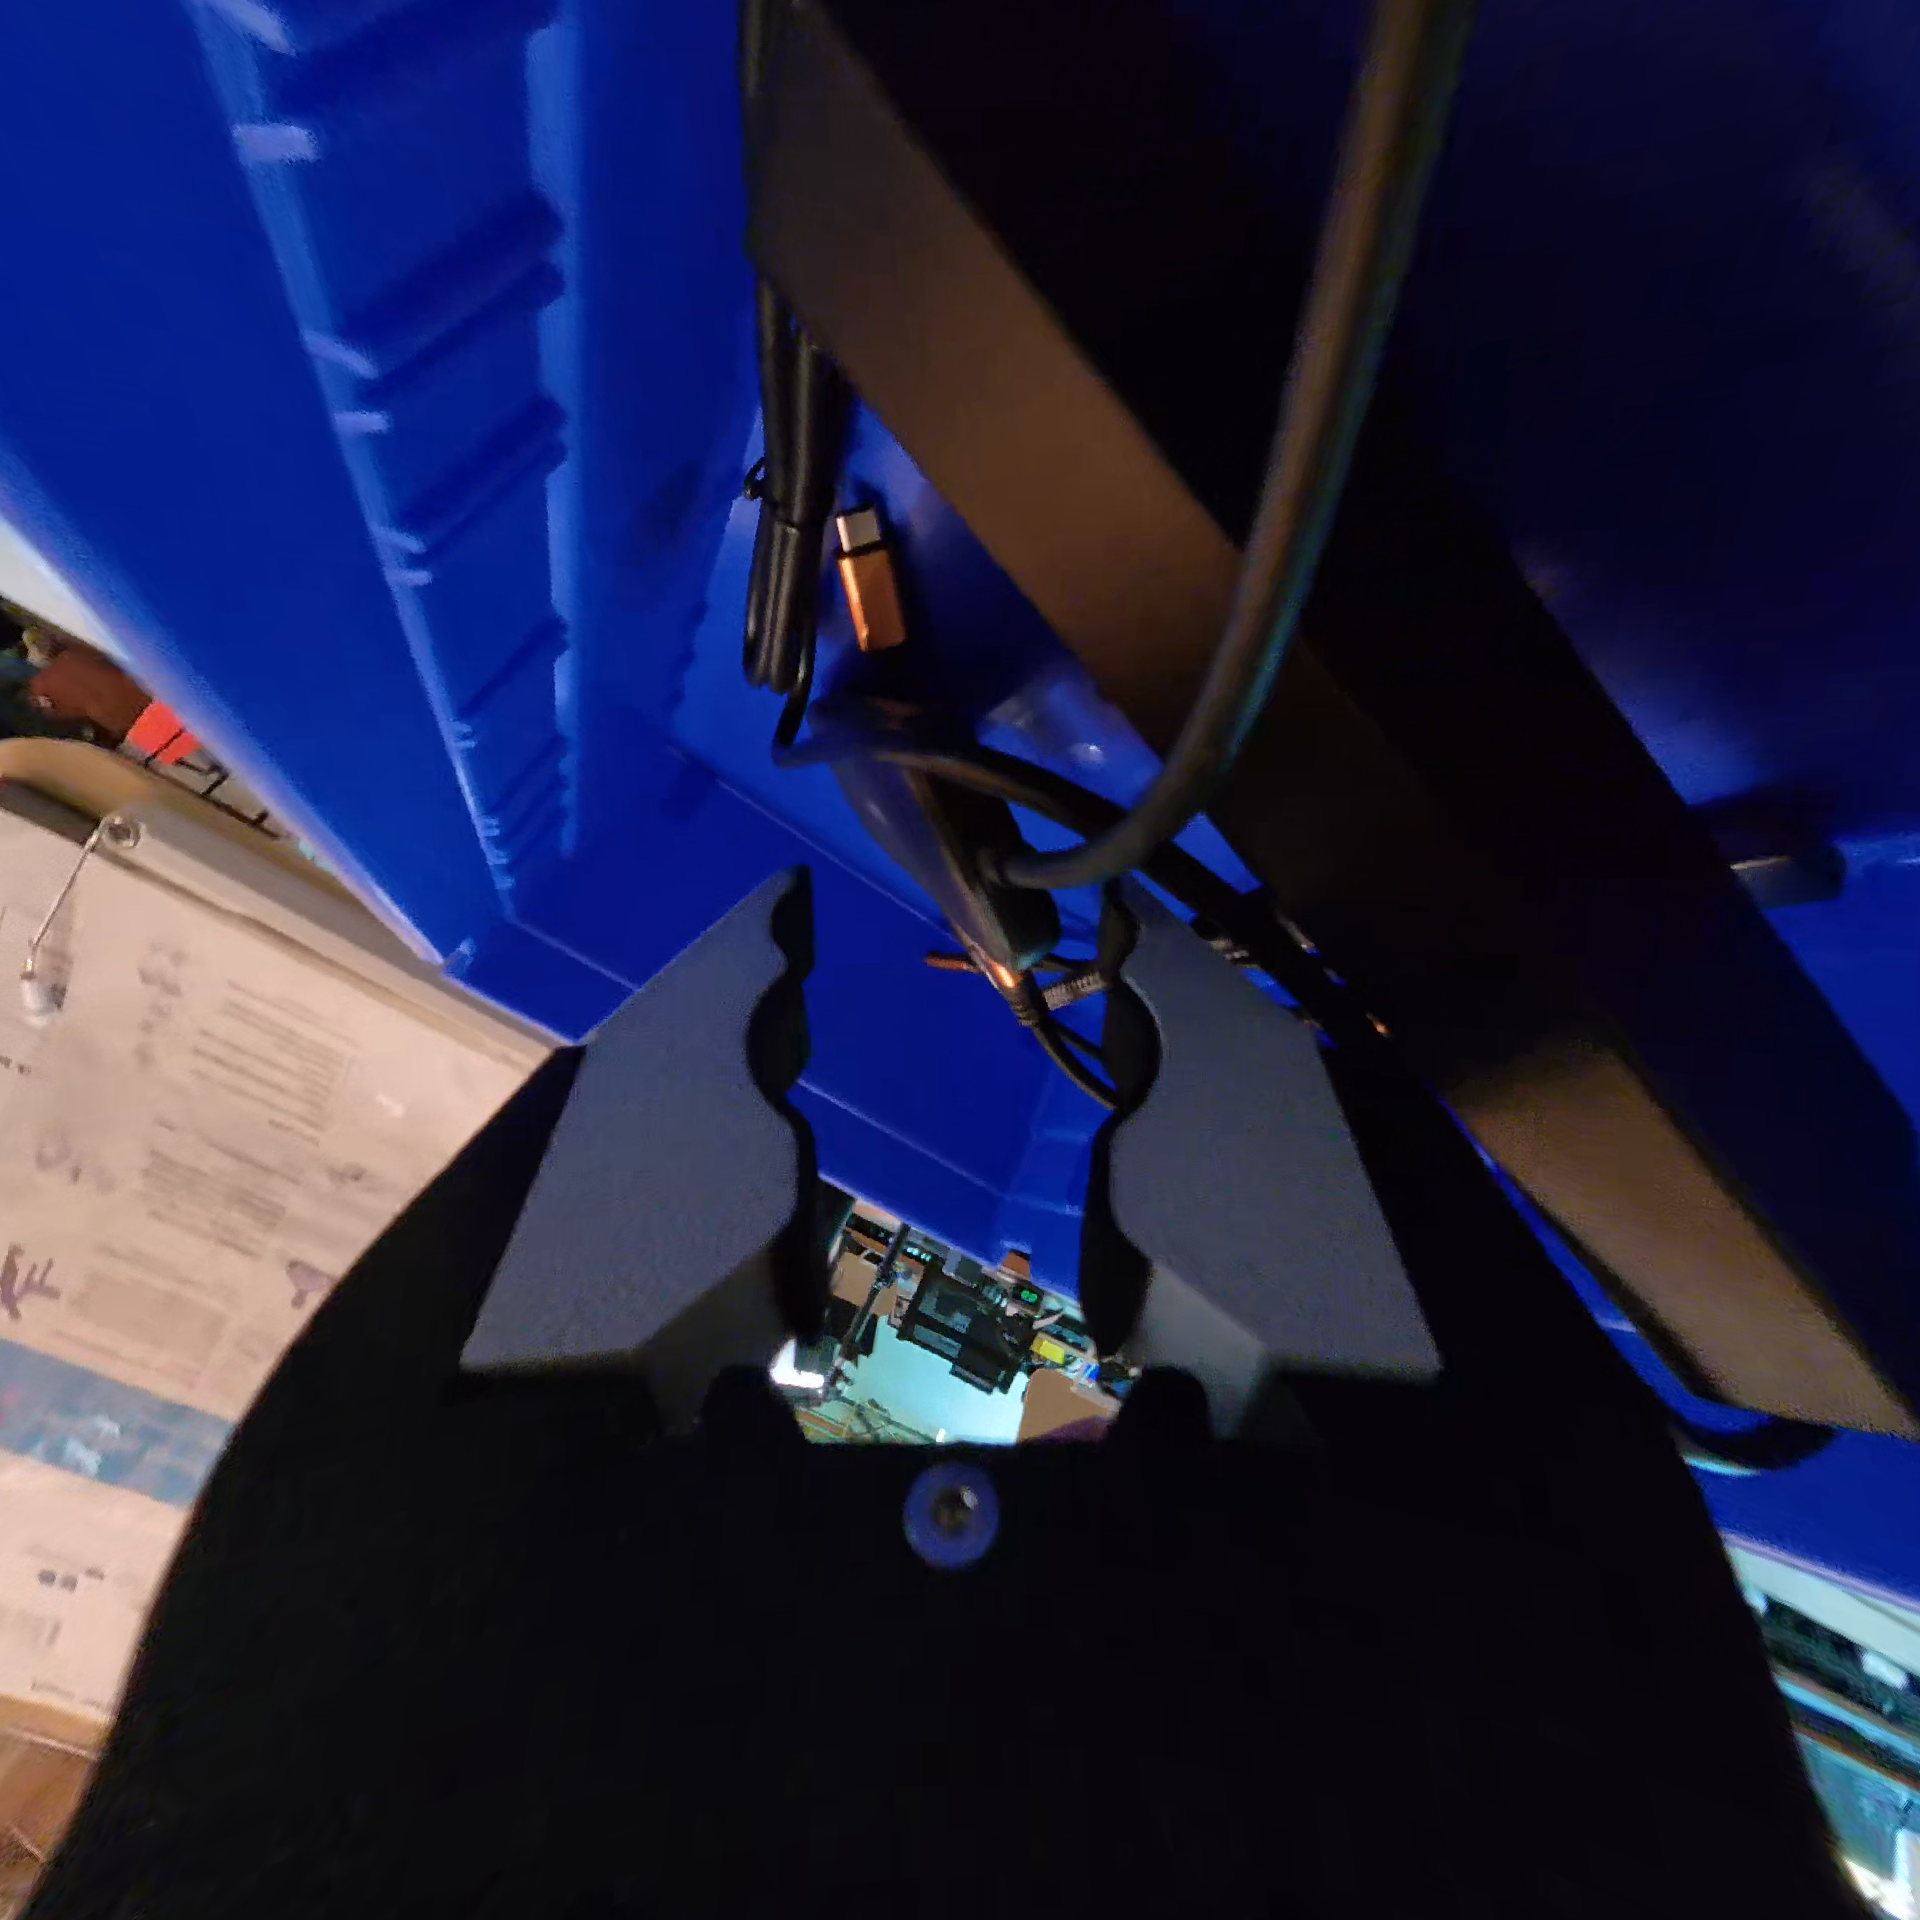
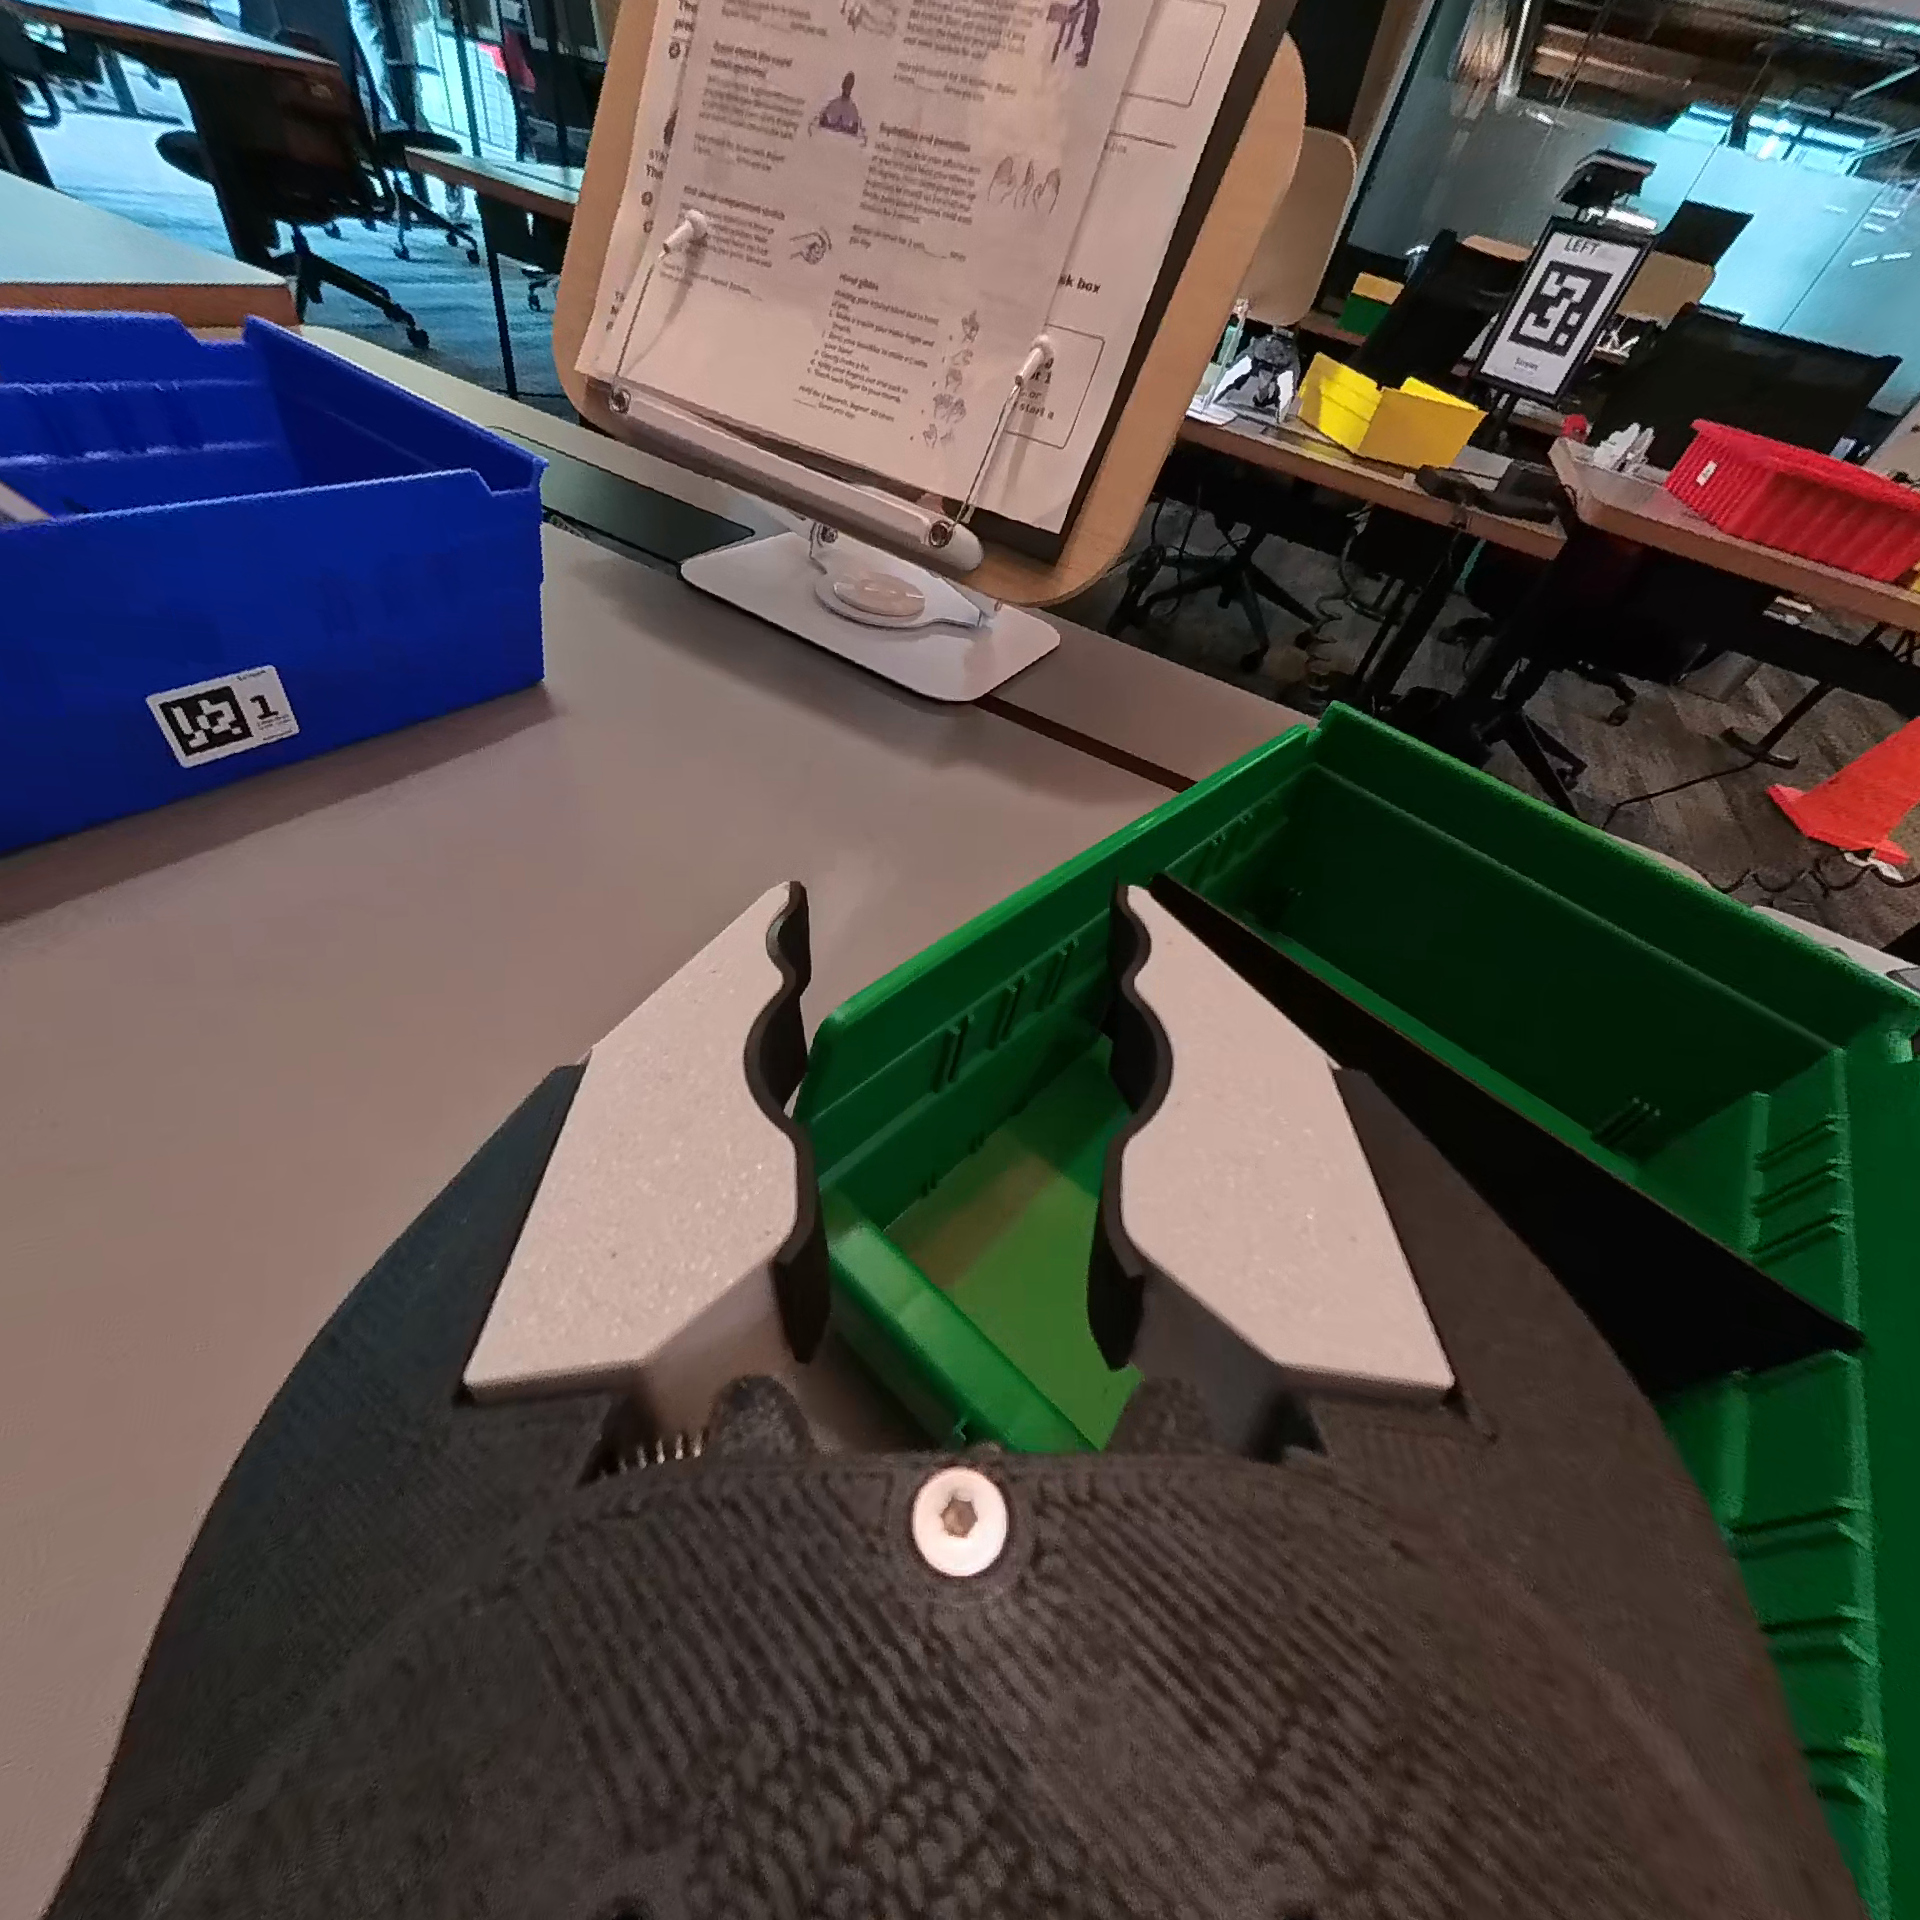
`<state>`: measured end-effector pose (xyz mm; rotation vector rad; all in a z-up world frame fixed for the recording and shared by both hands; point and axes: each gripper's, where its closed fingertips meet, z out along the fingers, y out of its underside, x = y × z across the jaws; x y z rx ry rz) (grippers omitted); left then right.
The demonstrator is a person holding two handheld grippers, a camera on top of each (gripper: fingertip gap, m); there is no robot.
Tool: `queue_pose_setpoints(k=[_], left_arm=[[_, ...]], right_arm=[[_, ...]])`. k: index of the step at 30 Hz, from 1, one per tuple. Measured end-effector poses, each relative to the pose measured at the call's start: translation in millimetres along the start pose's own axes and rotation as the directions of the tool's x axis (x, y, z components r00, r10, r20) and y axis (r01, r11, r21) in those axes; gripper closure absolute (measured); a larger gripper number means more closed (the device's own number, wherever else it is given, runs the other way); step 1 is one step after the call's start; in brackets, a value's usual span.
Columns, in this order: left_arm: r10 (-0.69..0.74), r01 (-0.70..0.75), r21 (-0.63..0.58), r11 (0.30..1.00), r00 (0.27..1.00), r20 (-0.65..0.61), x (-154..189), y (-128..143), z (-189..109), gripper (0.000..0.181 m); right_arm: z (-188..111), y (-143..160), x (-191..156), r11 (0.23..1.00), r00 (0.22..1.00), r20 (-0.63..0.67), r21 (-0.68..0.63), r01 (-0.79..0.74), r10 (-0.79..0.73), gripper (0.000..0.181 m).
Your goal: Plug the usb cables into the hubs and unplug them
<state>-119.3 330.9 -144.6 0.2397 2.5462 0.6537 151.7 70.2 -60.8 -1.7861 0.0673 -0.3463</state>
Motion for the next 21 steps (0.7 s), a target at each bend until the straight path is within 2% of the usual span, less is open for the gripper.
queue_pose_setpoints(k=[2,6,9,12,14,18,21], left_arm=[[0.053,-0.053,-0.019,0.998,0.999,0.006,-1.6,-1.4,3.7,0.161],[0.051,-0.041,-0.104,0.994,0.995,0.090,-10.3,5.6,6.4,0.168],[-0.024,0.079,-0.242,0.967,0.975,0.222,-29.6,41.7,-8.6,0.173],[-0.116,0.251,-0.339,0.907,0.921,0.372,-48.7,88.0,-40.0,0.172],[-0.175,0.358,-0.355,0.863,0.873,0.455,-59.6,112.4,-64.6,0.172],[-0.255,0.538,-0.295,0.790,0.726,0.638,-93.1,141.8,-124.1,0.172],[-0.249,0.637,-0.260,0.726,0.596,0.763,-117.0,160.6,-173.8,0.172]], right_arm=[[1.0,1.3,0.0,1.000,1.000,0.002,-0.002,-0.003,0.003,0.124],[2.6,5.2,1.7,1.000,1.000,0.001,-0.011,-0.010,0.010,0.124],[3.0,8.2,3.4,1.000,1.000,0.000,-0.017,-0.014,0.014,0.124],[2.6,8.5,5.2,1.000,1.000,-0.004,-0.015,-0.022,0.022,0.124],[2.4,8.0,5.7,1.000,1.000,-0.005,-0.013,-0.024,0.023,0.124],[2.1,5.8,4.4,1.000,1.000,-0.001,-0.006,-0.027,0.027,0.124],[1.1,-1.8,-1.8,0.998,0.998,0.032,0.029,-0.059,0.058,0.124]])
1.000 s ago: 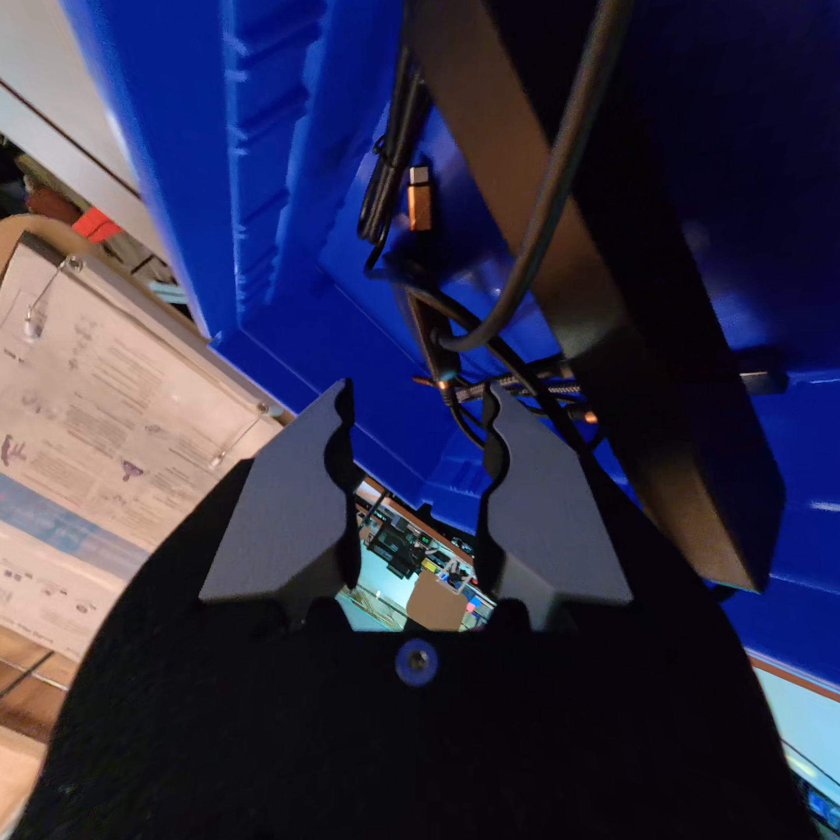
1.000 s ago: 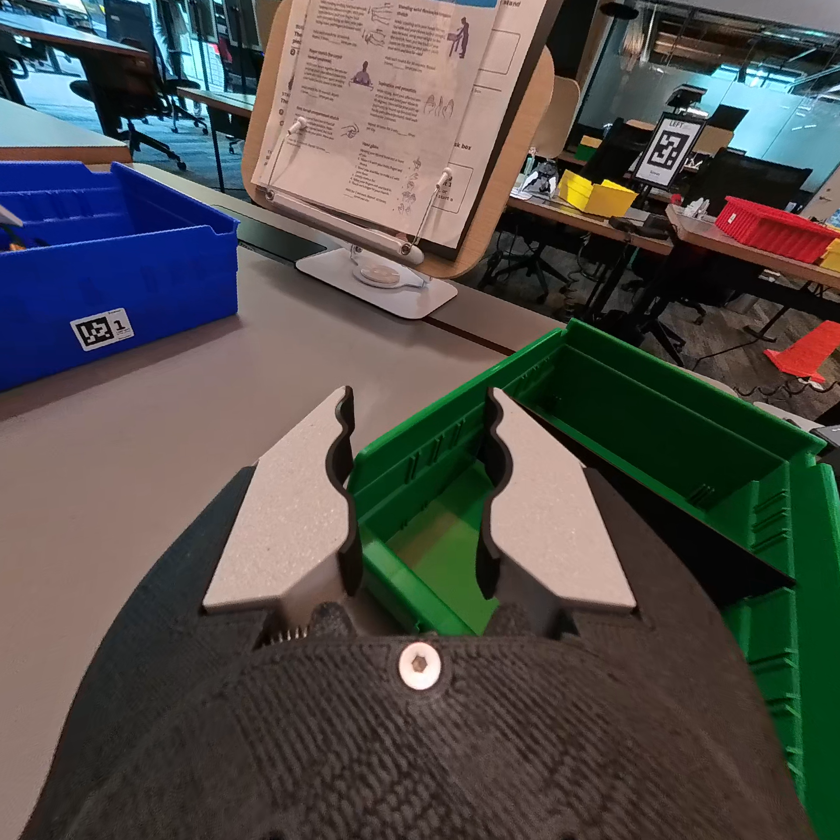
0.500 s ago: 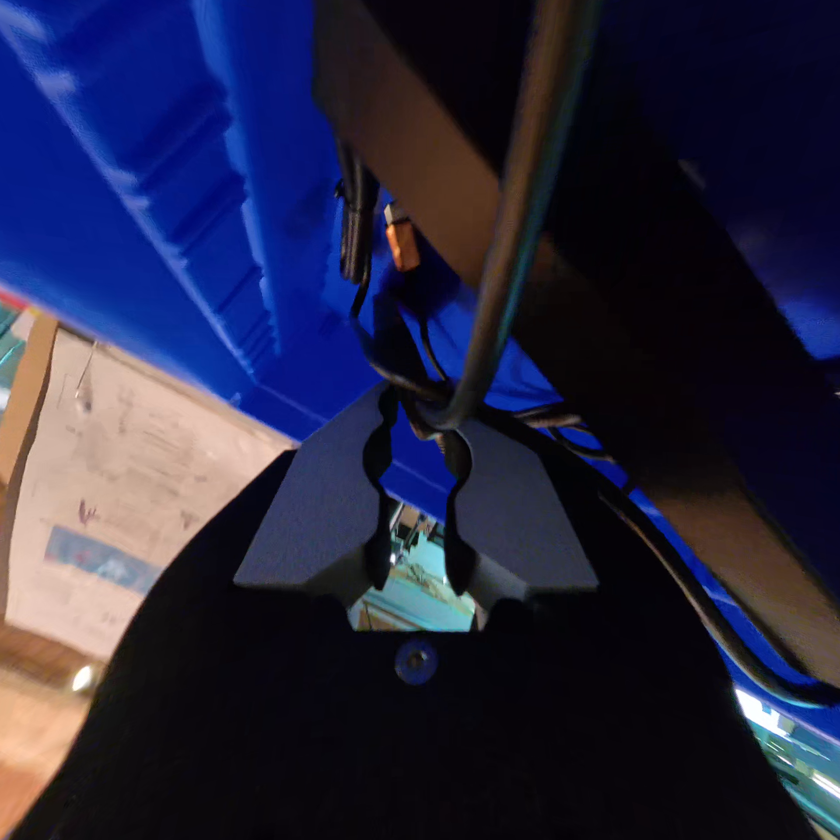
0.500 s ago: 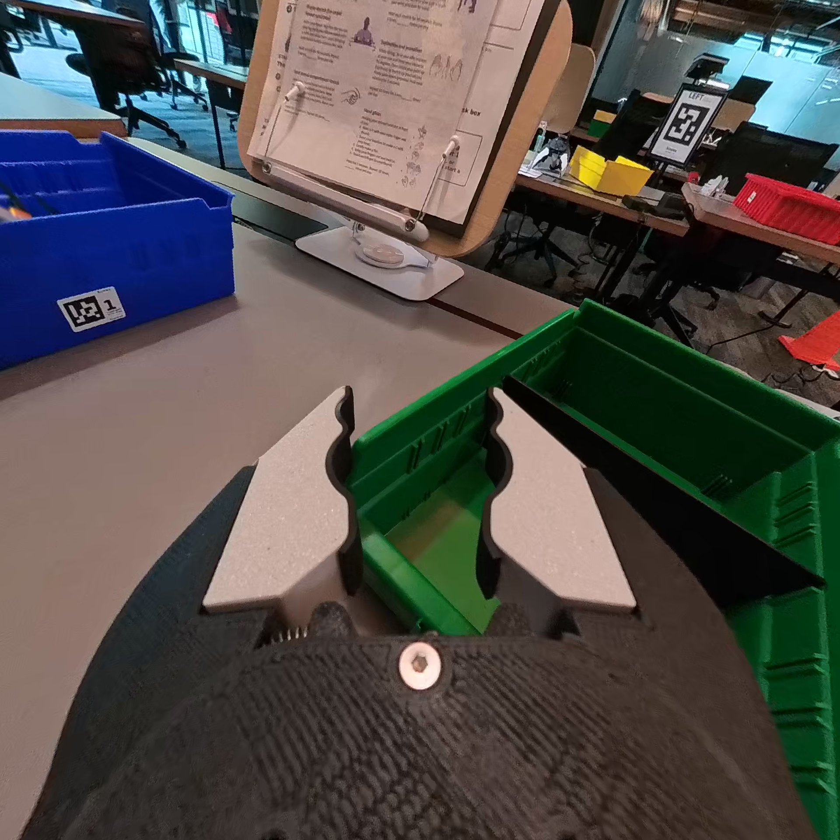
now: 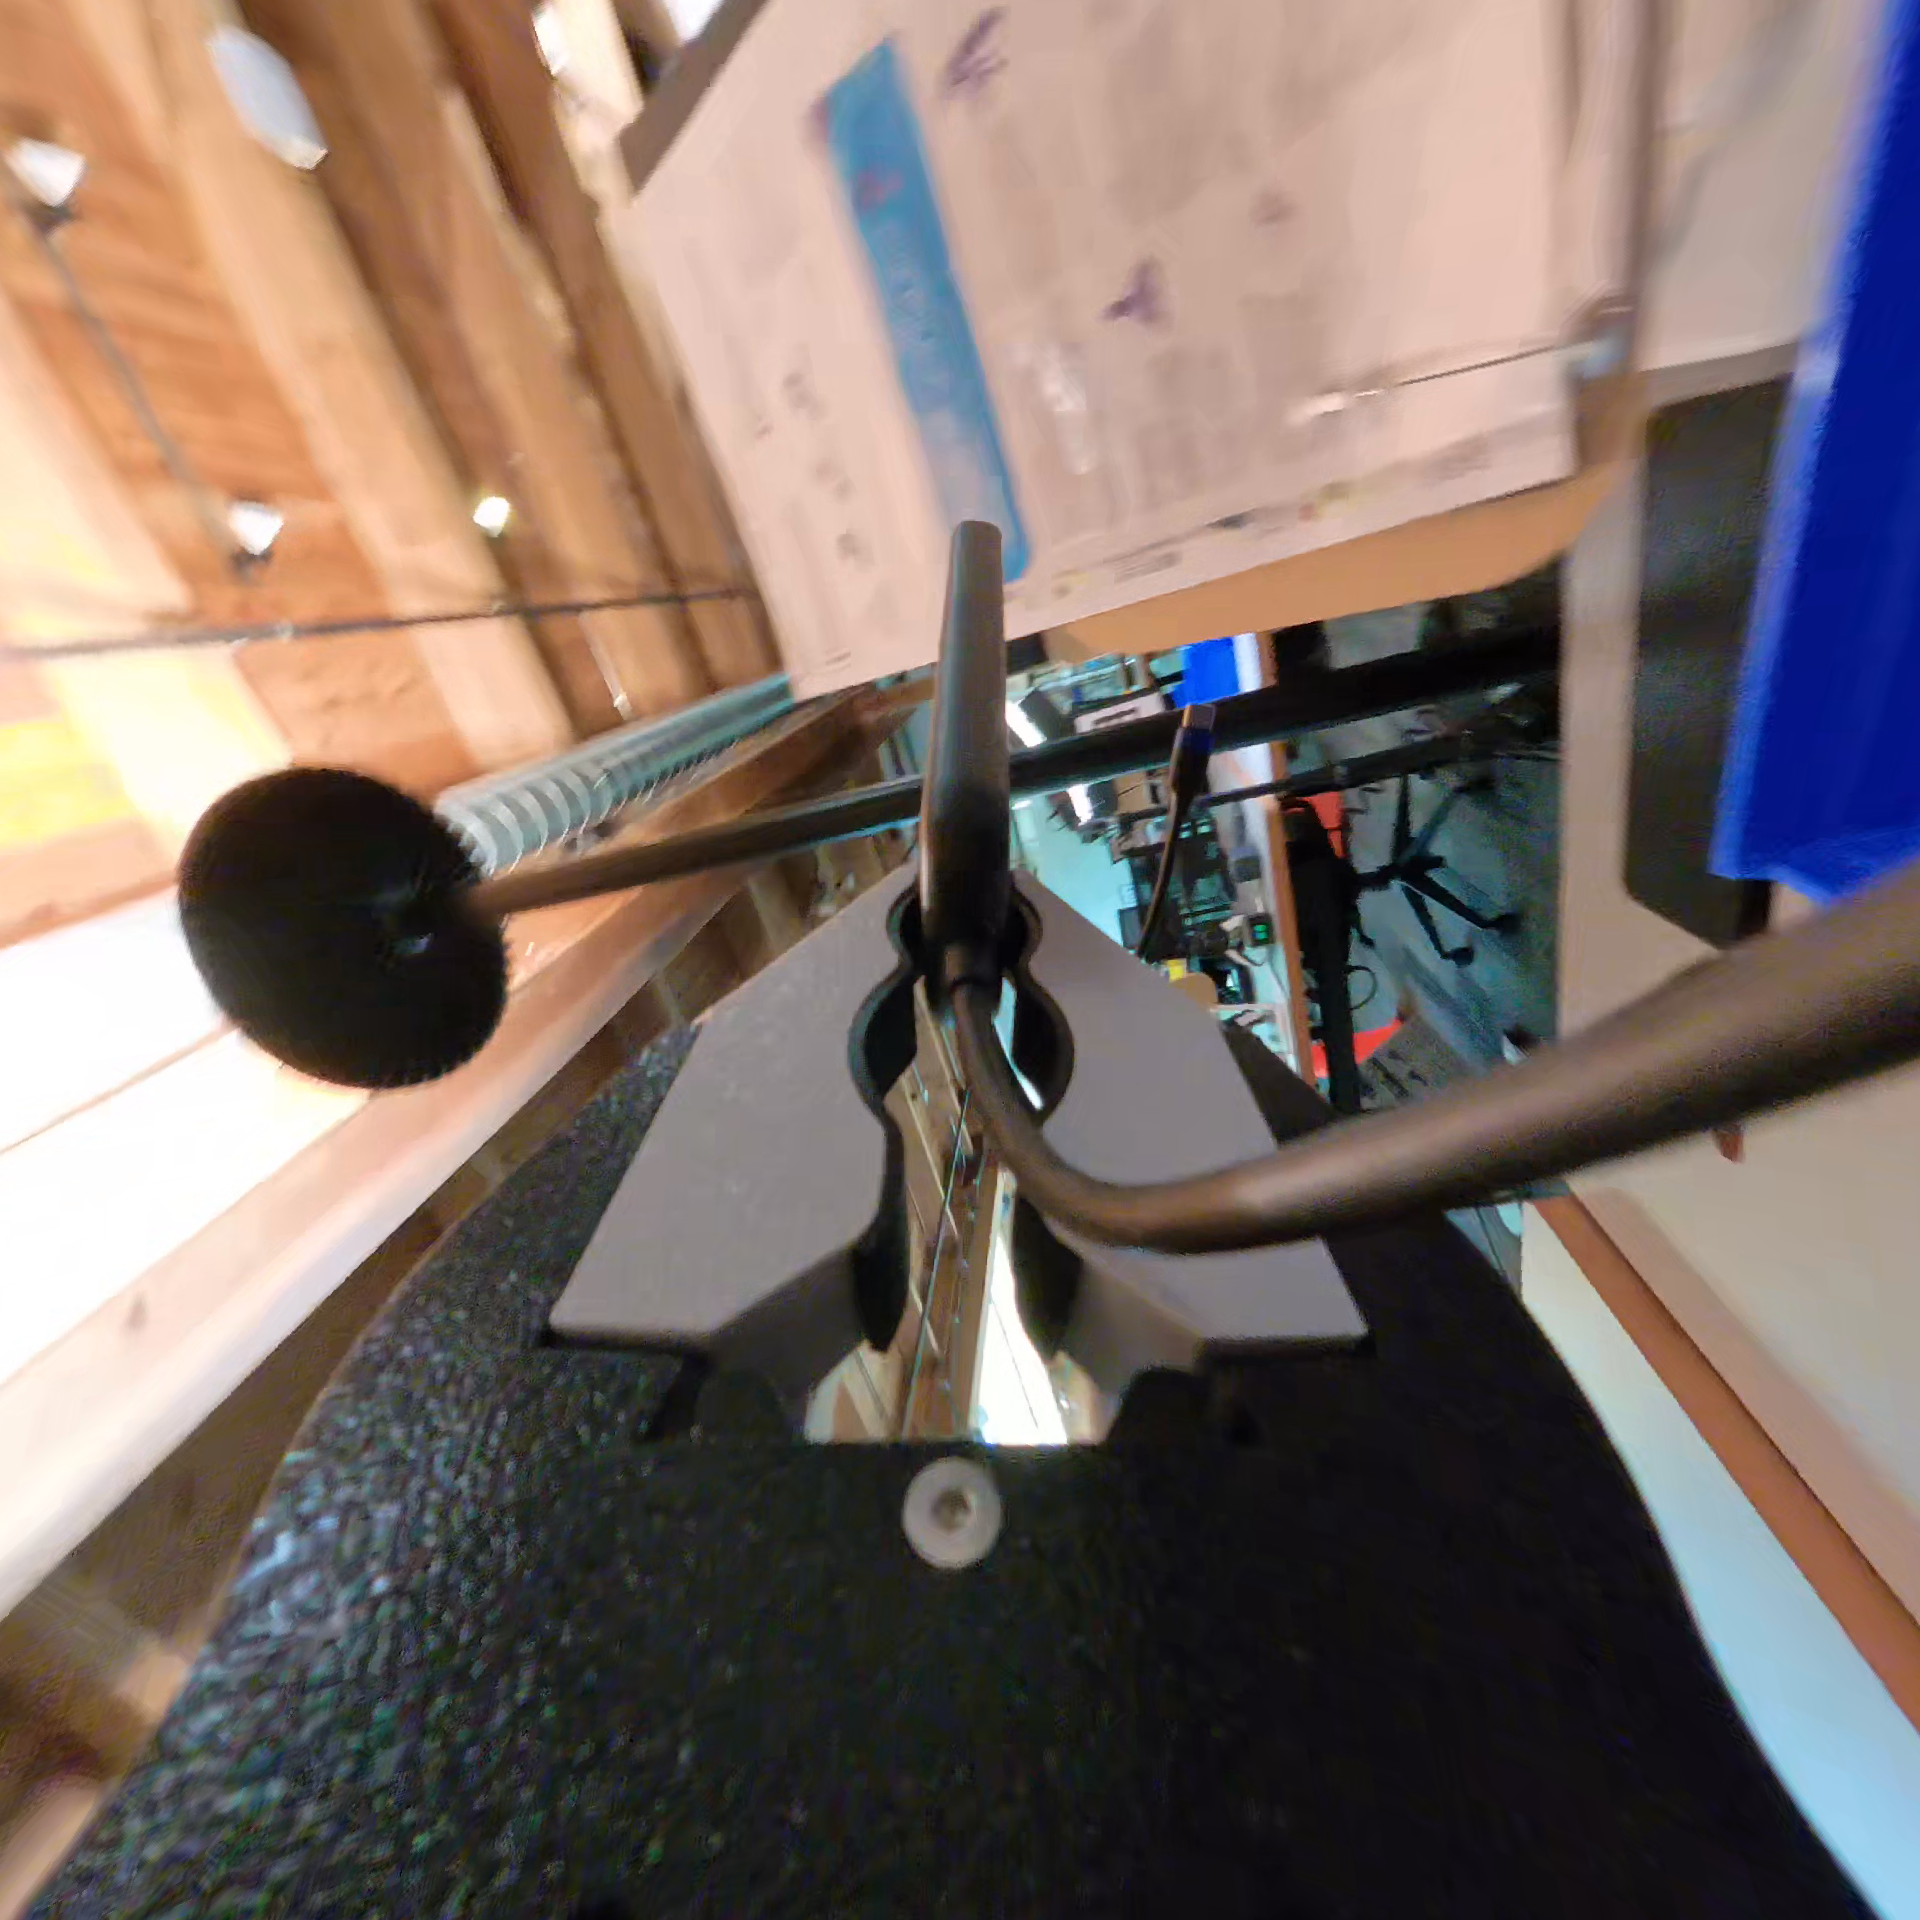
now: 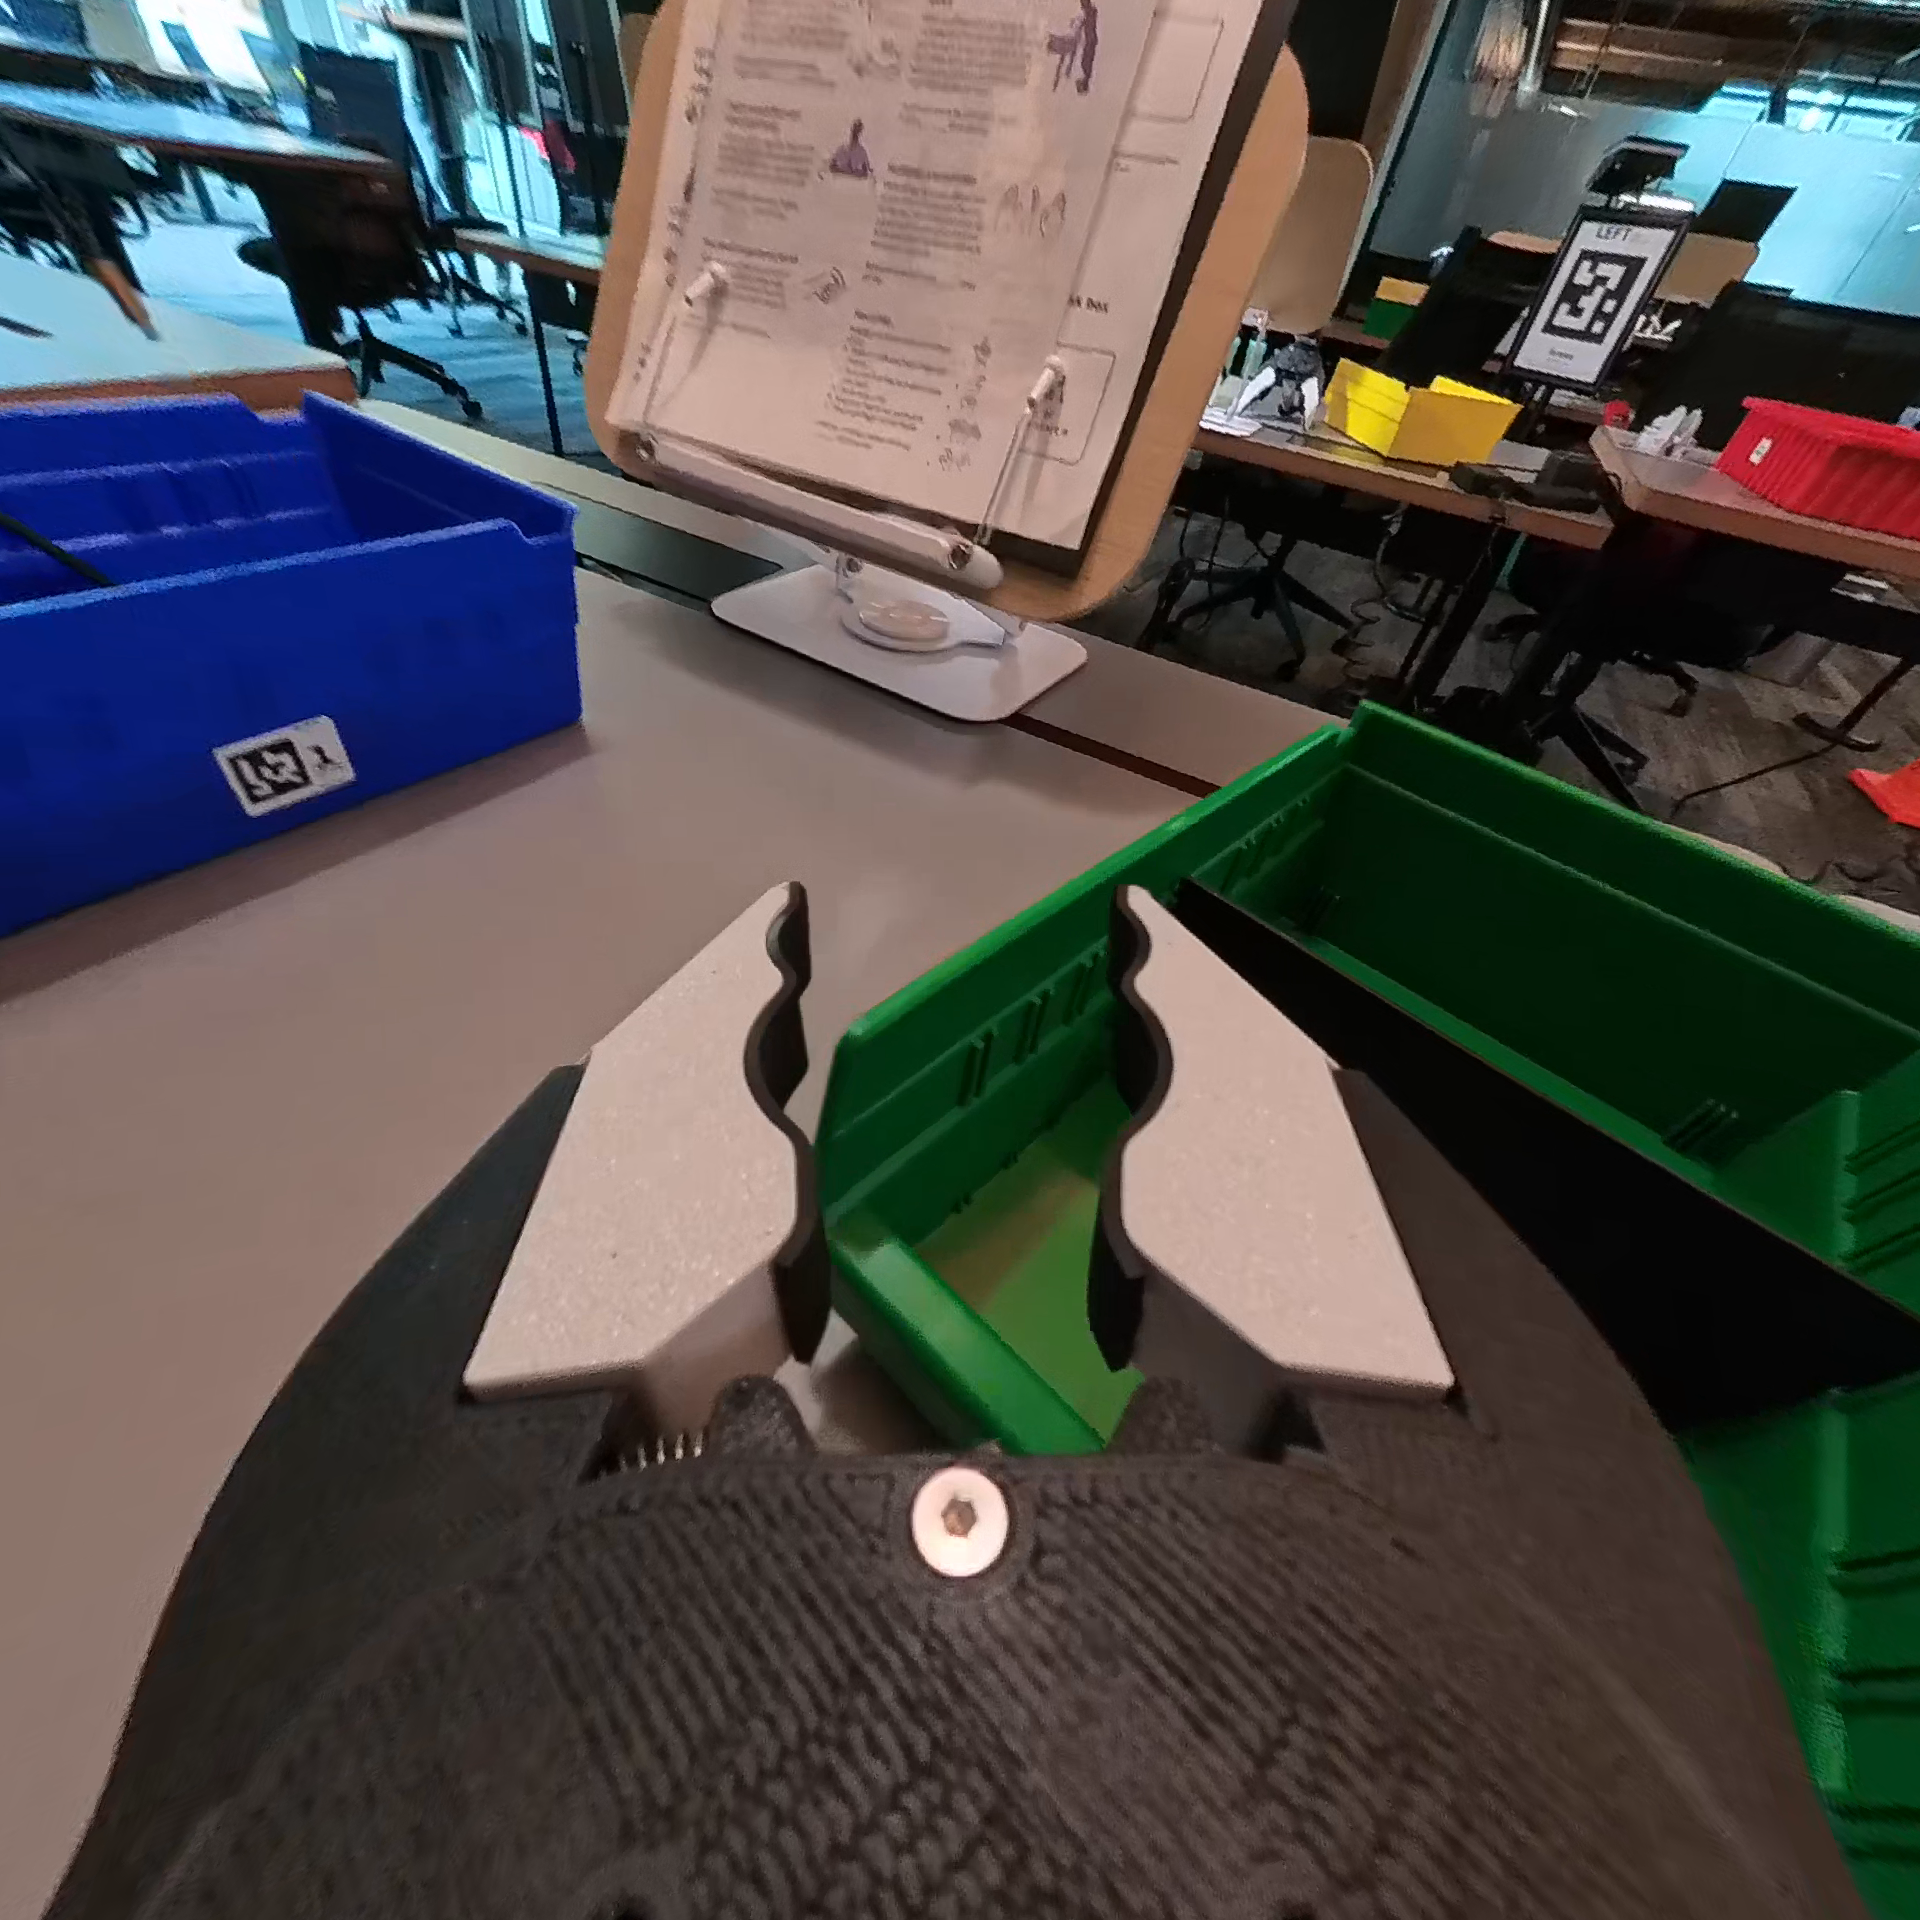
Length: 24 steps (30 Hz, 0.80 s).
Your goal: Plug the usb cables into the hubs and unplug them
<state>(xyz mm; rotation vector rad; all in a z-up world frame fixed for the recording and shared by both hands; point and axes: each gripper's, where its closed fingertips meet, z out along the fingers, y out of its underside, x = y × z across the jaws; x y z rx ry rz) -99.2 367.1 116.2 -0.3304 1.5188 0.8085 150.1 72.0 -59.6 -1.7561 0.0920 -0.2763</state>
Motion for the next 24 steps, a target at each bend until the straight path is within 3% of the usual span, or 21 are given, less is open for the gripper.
queue_pose_setpoints(k=[3,6,8,11,13,16,21,24], left_arm=[[-0.117,0.118,-0.006,0.993,0.988,0.101,-46.6,4.4,-11.7,0.172],[-0.162,0.147,0.096,0.984,0.971,0.175,-80.3,-22.2,-32.2,0.172],[-0.091,0.055,0.174,0.983,0.973,0.210,-86.8,-58.3,-48.8,0.172],[0.078,-0.160,0.307,0.938,0.962,0.262,-67.0,-127.1,-76.4,0.172],[0.173,-0.277,0.363,0.890,0.940,0.294,-41.6,-166.3,-92.2,0.172],[0.207,-0.349,0.438,0.828,0.917,0.341,-11.1,-207.8,-113.0,0.172],[0.178,-0.373,0.504,0.779,0.903,0.392,12.3,-242.2,-131.6,0.172],[0.165,-0.375,0.528,0.762,0.901,0.401,21.1,-253.7,-135.2,0.172]], right_arm=[[-1.7,-13.9,-12.5,0.993,0.992,0.080,0.060,-0.102,0.097,0.123],[-10.5,-47.2,-38.1,0.925,0.911,0.299,0.166,-0.342,0.283,0.110],[-22.6,-73.7,-58.6,0.818,0.759,0.515,0.176,-0.548,0.398,0.103],[-37.8,-97.9,-88.8,0.682,0.470,0.751,0.036,-0.730,0.463,0.103],[-36.9,-100.3,-104.9,0.654,0.369,0.795,-0.045,-0.755,0.482,0.103],[-29.2,-97.5,-123.1,0.625,0.285,0.808,-0.128,-0.770,0.516,0.104],[-22.9,-89.0,-145.3,0.601,0.156,0.830,-0.245,-0.761,0.535,0.116],[-22.6,-87.4,-151.4,0.570,0.071,0.848,-0.289,-0.769,0.525,0.154]])
